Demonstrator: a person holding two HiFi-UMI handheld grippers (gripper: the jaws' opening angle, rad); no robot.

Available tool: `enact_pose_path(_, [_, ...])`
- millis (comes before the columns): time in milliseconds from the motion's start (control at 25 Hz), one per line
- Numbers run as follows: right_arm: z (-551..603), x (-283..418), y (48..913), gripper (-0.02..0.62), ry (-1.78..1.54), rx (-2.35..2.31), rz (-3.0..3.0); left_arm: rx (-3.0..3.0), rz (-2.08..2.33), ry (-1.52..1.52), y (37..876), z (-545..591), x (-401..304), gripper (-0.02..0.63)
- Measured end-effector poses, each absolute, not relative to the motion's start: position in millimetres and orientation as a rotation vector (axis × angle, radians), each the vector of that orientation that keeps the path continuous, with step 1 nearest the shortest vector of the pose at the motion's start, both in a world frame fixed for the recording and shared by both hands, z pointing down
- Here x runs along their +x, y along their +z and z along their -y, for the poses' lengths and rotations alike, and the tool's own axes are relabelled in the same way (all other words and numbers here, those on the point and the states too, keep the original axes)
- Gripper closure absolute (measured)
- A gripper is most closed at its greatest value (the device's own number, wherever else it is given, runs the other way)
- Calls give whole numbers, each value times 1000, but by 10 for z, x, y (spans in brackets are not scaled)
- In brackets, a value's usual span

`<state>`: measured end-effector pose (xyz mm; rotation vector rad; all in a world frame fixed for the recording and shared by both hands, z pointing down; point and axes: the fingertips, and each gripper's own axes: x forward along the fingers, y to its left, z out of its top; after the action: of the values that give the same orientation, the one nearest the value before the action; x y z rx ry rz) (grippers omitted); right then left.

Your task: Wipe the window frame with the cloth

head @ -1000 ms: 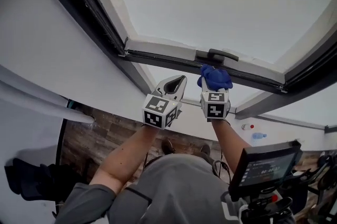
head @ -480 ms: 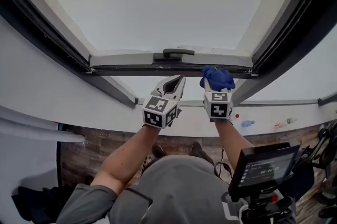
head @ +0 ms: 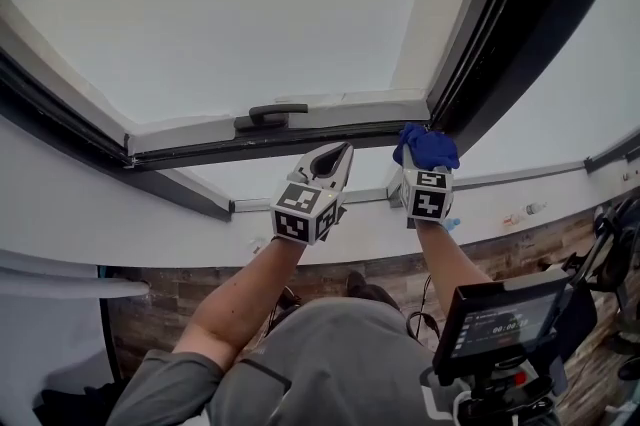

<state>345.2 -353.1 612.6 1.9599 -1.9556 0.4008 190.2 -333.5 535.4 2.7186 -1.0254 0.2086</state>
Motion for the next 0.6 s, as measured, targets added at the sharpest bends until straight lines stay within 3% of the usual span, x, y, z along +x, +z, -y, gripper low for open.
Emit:
enact_pose_path(280, [3517,3695,6083,437,357,1953,1938,2712,1040,194,5344,3363,2086,601])
enact_pose_path(600, [3532,2524,5552,437,327,1738,2273,2674,1219,141,5095,3348,1489,601])
